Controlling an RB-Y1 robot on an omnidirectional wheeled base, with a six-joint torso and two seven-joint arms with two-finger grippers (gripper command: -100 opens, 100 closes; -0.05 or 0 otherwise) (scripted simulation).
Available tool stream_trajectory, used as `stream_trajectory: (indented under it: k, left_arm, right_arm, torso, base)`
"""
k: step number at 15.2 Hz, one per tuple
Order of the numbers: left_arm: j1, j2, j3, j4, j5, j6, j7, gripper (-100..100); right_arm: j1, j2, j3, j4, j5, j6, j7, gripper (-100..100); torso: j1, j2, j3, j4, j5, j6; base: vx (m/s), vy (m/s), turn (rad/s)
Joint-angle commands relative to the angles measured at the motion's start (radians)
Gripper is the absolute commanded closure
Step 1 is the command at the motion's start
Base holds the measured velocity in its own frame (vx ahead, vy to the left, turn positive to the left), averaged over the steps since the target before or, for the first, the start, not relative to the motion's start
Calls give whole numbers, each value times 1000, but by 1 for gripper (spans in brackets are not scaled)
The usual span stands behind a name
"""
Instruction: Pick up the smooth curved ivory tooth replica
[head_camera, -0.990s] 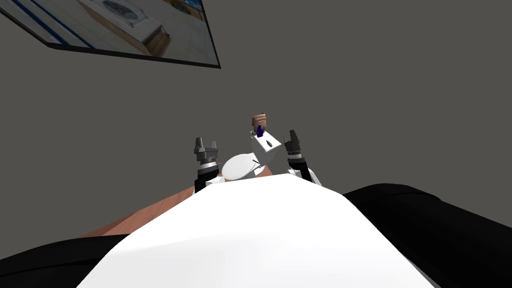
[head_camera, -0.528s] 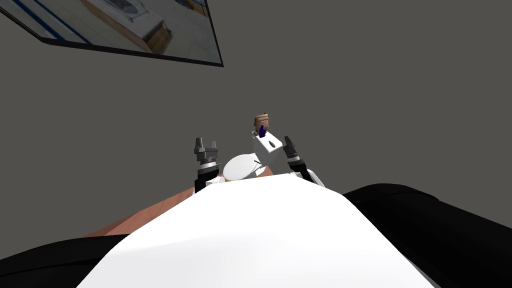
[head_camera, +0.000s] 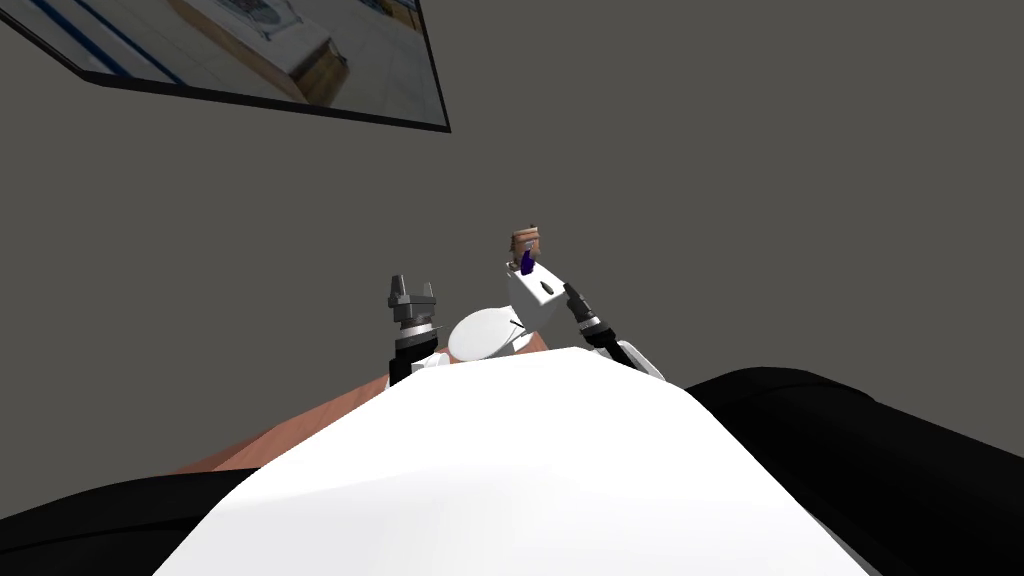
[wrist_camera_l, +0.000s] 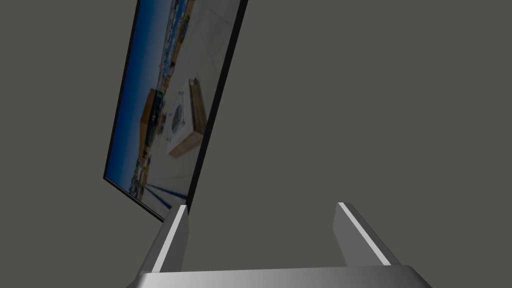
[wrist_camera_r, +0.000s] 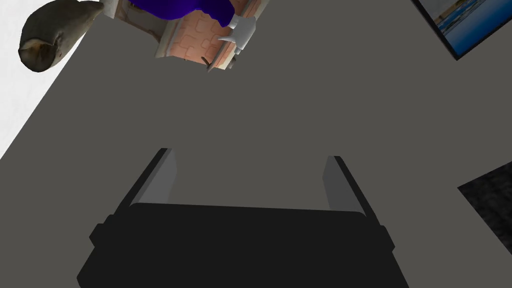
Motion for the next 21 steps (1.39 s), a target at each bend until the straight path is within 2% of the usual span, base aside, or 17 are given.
stream_trajectory:
  k: [1,6,7,8,11,12,13,14,15,16,19,20,21]
  left_arm:
    - [0,0,0,0,0,0,0,0]
    - [0,0,0,0,0,0,0,0]
    - [0,0,0,0,0,0,0,0]
    - [0,0,0,0,0,0,0,0]
    - [0,0,0,0,0,0,0,0]
    - [0,0,0,0,0,0,0,0]
    - [0,0,0,0,0,0,0,0]
    - [0,0,0,0,0,0,0,0]
    - [0,0,0,0,0,0,0,0]
    - [0,0,0,0,0,0,0,0]
    - [0,0,0,0,0,0,0,0]
    - [0,0,0,0,0,0,0,0]
    - [0,0,0,0,0,0,0,0]
  right_arm:
    - [2,-5,1,-3,1,4,1,-100]
    - [2,-5,1,-3,1,4,1,-100]
    - [16,-50,7,-16,38,-6,31,-100]
    - [16,-50,7,-16,38,-6,31,-100]
    - [39,-122,16,-36,103,-23,81,-100]
    - [39,-128,16,-36,103,-23,81,-100]
    - [49,-162,20,-45,130,-30,102,-100]
    - [49,-162,20,-45,130,-30,102,-100]
    - [59,-198,24,-54,160,-37,124,-100]
    - [59,-199,24,-54,160,-37,124,-100]
    - [81,-271,32,-74,227,-53,174,-100]
    - [81,-281,32,-74,227,-53,174,-100]
    - [93,-312,36,-85,263,-61,200,-100]
  torso:
    - [0,0,0,0,0,0]
    - [-3,0,0,0,-1,0]
    - [-3,0,0,0,-1,0]
    - [-3,1,0,0,0,0]
    - [-2,4,2,1,0,0]
    - [-1,5,3,1,0,0]
    - [-1,5,3,1,0,0]
    - [-1,4,3,1,0,0]
    - [-2,4,2,1,0,0]
    - [-2,4,2,1,0,0]
    - [-2,3,2,1,0,0]
    - [-2,3,2,1,0,0]
    - [-2,3,2,1,0,0]
  base:
    - [7,-1,26]
    - [1,-2,5]
    - [-19,3,13]
    - [-36,4,15]
    - [-60,20,23]
    - [-63,25,18]
    - [-50,18,20]
    - [-41,14,19]
    - [-43,15,30]
    - [-40,14,22]
    - [-41,12,30]
    - [-43,5,31]
    - [-50,7,43]
